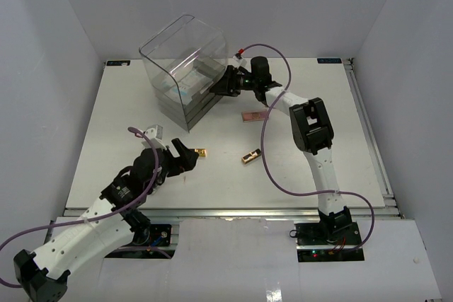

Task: Organize the makeup

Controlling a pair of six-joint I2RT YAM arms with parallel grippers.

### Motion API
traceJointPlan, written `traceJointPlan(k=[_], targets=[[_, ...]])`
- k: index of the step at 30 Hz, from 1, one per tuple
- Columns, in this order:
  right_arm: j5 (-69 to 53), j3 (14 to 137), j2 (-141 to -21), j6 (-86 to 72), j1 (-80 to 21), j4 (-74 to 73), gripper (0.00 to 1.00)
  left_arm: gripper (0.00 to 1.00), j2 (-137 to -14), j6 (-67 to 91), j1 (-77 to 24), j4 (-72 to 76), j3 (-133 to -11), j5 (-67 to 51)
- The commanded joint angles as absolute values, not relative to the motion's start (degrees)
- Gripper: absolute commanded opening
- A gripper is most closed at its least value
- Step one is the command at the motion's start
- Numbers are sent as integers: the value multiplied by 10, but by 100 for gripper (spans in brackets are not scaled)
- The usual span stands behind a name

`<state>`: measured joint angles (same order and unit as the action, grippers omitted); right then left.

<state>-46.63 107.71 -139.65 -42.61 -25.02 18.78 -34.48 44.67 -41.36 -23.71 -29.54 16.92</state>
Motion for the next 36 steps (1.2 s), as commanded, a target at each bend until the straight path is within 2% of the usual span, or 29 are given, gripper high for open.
traceJointPlan(k=[1,12,19,27,36], targets=[[-434,1102,-1402,-515,-265,281,63,98,-310,492,-413,-243,-280,188],[-427,1078,-1419,-579,-277,328,31,98,-275,509,-413,-259,-267,194],[-421,1058,-1421,-585,-283,351,26,98,-265,530,-413,-256,-250,189],[-421,1037,-1416,-596,-277,382,16,98,-266,548,-413,-246,-236,190],[-449,807,-1292,-561,-237,443,14,98,-274,590,-413,-238,-225,206]])
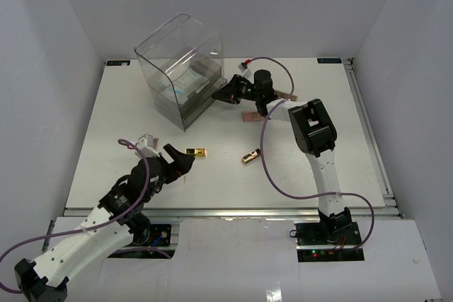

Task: Organize the makeup

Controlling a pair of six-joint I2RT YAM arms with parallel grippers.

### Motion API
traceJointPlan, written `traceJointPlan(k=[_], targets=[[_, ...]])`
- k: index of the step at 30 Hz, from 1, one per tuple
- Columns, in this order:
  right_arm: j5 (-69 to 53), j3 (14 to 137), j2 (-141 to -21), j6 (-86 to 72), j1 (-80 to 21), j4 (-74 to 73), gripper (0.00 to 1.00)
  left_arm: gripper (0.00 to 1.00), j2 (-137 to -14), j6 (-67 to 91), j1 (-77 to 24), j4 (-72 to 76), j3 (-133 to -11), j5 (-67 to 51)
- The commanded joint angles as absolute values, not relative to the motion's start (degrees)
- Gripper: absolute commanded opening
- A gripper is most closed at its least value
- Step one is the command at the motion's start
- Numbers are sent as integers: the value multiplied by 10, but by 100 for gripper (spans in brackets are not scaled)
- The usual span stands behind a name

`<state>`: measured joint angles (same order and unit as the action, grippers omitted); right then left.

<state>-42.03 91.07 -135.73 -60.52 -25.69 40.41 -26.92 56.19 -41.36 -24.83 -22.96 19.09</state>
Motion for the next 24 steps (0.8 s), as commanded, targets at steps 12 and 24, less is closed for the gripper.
traceJointPlan(k=[12,24], targets=[[-479,673,-1202,-505,-201,453,29,98,-320,561,-413,-219,-244,185],[-589,656,-1119,-348,-161,322,65,98,-499,451,-413,-253,-361,143]])
